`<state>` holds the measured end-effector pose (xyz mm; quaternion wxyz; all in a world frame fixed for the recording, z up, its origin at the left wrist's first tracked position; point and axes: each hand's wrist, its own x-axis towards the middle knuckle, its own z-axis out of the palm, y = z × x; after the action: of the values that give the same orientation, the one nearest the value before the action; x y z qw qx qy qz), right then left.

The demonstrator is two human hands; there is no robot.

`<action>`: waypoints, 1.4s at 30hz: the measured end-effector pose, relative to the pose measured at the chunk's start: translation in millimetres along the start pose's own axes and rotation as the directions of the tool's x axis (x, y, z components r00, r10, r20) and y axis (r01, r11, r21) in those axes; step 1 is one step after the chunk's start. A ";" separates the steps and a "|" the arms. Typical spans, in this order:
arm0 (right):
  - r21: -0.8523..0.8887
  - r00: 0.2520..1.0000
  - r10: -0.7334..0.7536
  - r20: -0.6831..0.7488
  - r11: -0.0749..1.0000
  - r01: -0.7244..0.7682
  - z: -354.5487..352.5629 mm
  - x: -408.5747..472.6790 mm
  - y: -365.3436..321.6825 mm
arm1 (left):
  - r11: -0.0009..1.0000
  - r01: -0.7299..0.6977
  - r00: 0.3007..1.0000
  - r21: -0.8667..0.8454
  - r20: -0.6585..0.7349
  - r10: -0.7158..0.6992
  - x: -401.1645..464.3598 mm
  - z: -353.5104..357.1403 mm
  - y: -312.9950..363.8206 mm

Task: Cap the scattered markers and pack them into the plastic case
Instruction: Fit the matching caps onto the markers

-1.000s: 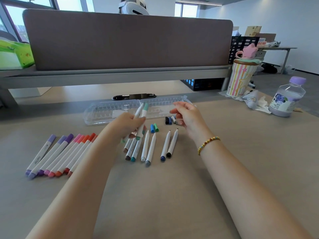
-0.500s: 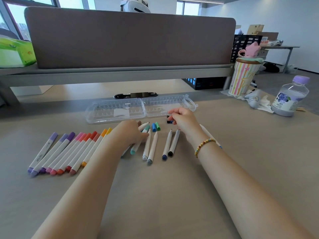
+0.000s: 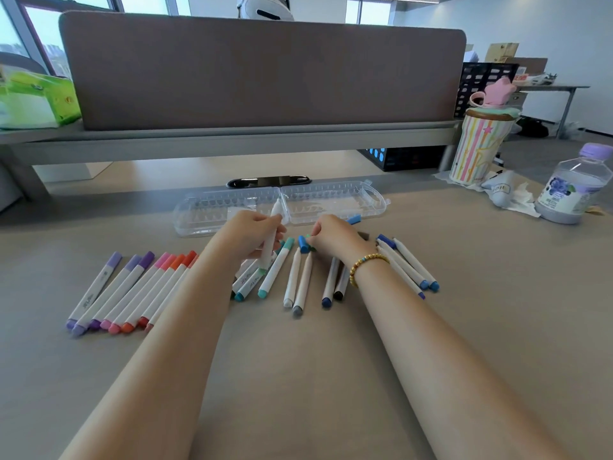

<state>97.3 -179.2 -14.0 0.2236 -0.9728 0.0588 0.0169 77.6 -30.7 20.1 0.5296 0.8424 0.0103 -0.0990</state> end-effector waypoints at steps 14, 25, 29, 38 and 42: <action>0.480 0.992 0.026 -0.124 0.876 0.037 -27.9 -4.9 4.9 | 0.985 0.039 0.957 -0.166 0.290 0.011 -5.4 4.1 -4.2; 0.919 0.999 0.037 0.026 0.393 -0.039 -31.2 -10.1 12.7 | 0.998 -0.016 0.949 -0.064 0.313 0.035 -9.4 13.0 -2.6; 0.877 0.999 0.030 -0.017 0.481 0.001 -31.7 -10.7 12.0 | 0.999 -0.019 0.951 -0.049 0.307 0.033 -9.7 13.0 -1.5; 0.842 0.999 -0.026 -0.043 0.537 0.050 -30.5 -13.9 9.4 | 0.999 -0.007 0.945 -0.049 0.328 0.022 -11.3 11.7 0.4; 0.870 0.998 0.007 -0.059 0.491 0.048 -32.5 -13.3 13.9 | 0.998 -0.002 0.945 -0.070 0.327 0.025 -10.4 12.1 0.8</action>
<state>82.6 -204.4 10.0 0.6820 -0.7280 0.0539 -0.0445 65.6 -41.0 17.6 0.5535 0.7955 -0.0800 -0.2334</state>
